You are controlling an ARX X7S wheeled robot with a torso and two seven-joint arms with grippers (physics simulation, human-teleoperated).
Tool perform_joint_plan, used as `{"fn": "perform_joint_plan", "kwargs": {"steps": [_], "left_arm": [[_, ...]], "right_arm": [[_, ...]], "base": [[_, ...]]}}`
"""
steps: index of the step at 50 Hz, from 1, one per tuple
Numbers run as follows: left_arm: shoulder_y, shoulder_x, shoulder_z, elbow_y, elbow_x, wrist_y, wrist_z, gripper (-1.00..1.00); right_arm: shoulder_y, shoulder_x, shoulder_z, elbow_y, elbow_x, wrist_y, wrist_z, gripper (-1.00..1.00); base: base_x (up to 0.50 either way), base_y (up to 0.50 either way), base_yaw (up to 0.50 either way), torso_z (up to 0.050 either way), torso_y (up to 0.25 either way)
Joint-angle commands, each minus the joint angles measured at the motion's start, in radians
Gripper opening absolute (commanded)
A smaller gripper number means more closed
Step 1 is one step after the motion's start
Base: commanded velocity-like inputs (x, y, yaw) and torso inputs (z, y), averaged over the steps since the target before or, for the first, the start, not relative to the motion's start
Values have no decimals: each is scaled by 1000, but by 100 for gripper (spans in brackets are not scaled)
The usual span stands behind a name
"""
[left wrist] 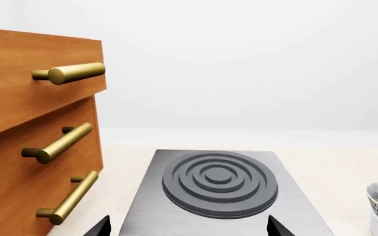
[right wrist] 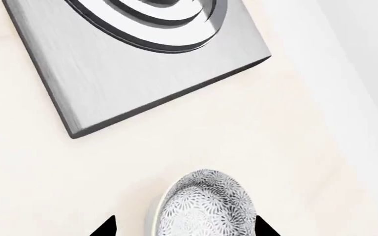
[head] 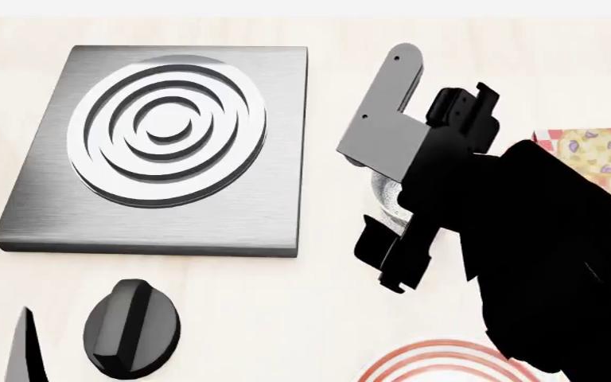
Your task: Pick the akita bowl on the ramekin and place it on the plate.
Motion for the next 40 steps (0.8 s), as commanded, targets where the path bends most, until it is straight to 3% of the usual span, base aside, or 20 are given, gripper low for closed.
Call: {"fn": "perform_joint_plan", "kwargs": {"steps": [1,40], "left_arm": [[0,-5,-2,0,-9,8,-8,100],[0,-23,4,-11,-24,40,-28,100]], "right_arm": [[-22,-24,14,50,18,-56,8,100],[-57,-87,6,295,-3,-184,60,100]], "base": [[0,0,0,0,0],[0,0,0,0,0]]}}
